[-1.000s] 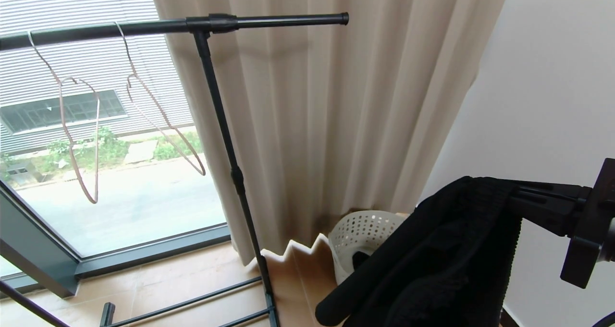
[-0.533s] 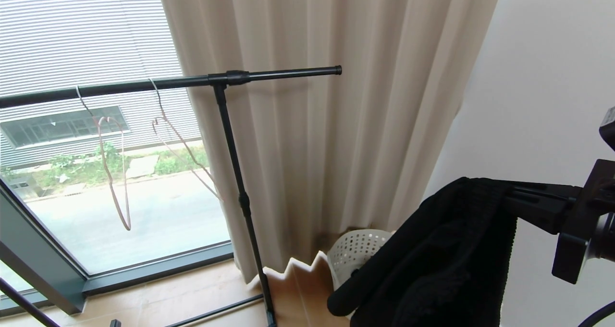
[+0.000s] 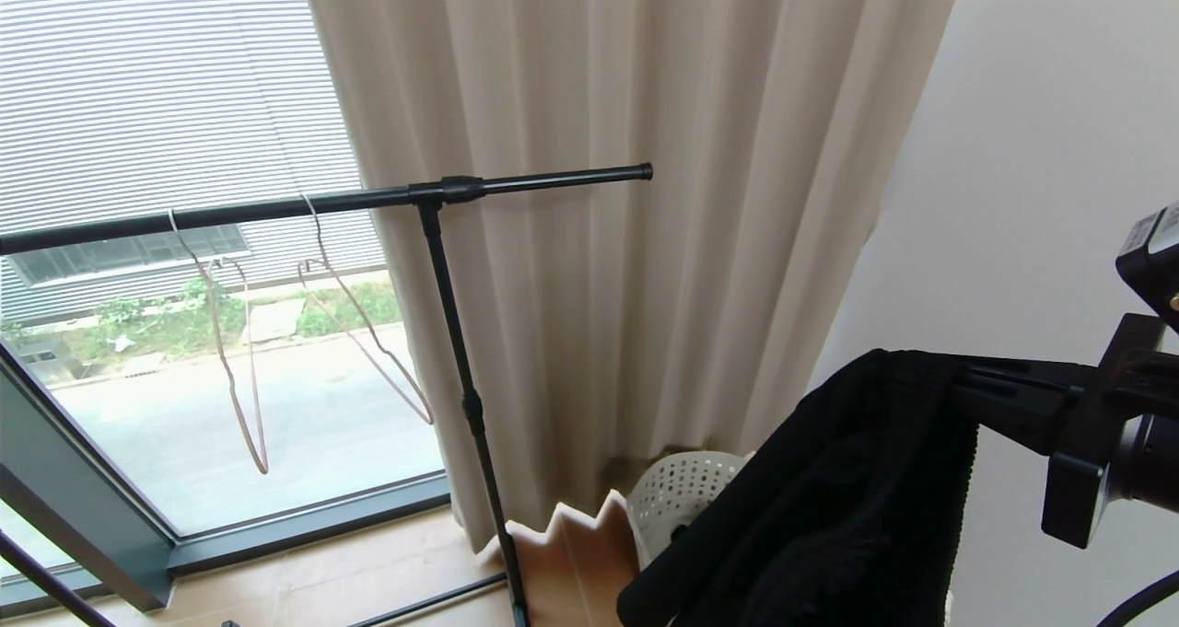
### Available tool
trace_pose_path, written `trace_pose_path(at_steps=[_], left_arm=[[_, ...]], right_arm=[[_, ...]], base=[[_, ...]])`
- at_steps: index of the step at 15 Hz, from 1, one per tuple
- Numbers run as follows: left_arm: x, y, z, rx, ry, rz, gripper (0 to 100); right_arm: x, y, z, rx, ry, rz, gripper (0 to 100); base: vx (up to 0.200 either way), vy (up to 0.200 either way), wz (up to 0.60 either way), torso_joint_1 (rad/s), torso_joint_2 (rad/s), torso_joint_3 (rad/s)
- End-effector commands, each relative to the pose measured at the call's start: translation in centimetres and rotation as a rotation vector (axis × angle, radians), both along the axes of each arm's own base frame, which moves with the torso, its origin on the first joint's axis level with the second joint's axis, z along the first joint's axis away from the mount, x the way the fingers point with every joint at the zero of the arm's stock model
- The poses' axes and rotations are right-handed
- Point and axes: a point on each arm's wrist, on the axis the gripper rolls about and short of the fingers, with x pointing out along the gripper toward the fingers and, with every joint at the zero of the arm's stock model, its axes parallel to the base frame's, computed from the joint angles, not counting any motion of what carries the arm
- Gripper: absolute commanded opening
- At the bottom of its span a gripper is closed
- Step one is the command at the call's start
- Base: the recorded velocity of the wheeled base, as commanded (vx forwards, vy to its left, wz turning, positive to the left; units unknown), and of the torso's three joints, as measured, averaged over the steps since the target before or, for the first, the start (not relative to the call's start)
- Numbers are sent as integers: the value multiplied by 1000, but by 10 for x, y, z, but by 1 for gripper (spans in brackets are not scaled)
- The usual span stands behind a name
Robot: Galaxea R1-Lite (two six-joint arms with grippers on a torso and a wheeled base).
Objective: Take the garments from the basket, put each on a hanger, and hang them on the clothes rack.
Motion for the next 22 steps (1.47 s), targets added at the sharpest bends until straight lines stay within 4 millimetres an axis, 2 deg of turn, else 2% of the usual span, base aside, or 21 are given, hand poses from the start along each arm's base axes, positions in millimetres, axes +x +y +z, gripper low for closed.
trace_pose_path(at_steps=[1, 5, 14, 22], left_arm=[[0, 0, 0, 1, 0, 1, 100], [0, 0, 0, -2, 0, 3, 100], [0, 0, 0, -2, 2, 4, 100], [0, 0, 0, 0, 2, 1, 100]], right_arm=[[1, 1, -1, -5, 4, 1, 0], [1, 1, -2, -9, 4, 2, 0], [-1, -1, -4, -10, -34, 7, 0], [-1, -1, -6, -29, -40, 13, 0]], base=[[0, 0, 0, 168, -373, -193], [0, 0, 0, 88, -187, -102], [0, 0, 600, 6, -4, -1], [-25, 200, 0, 1, 2, 3]])
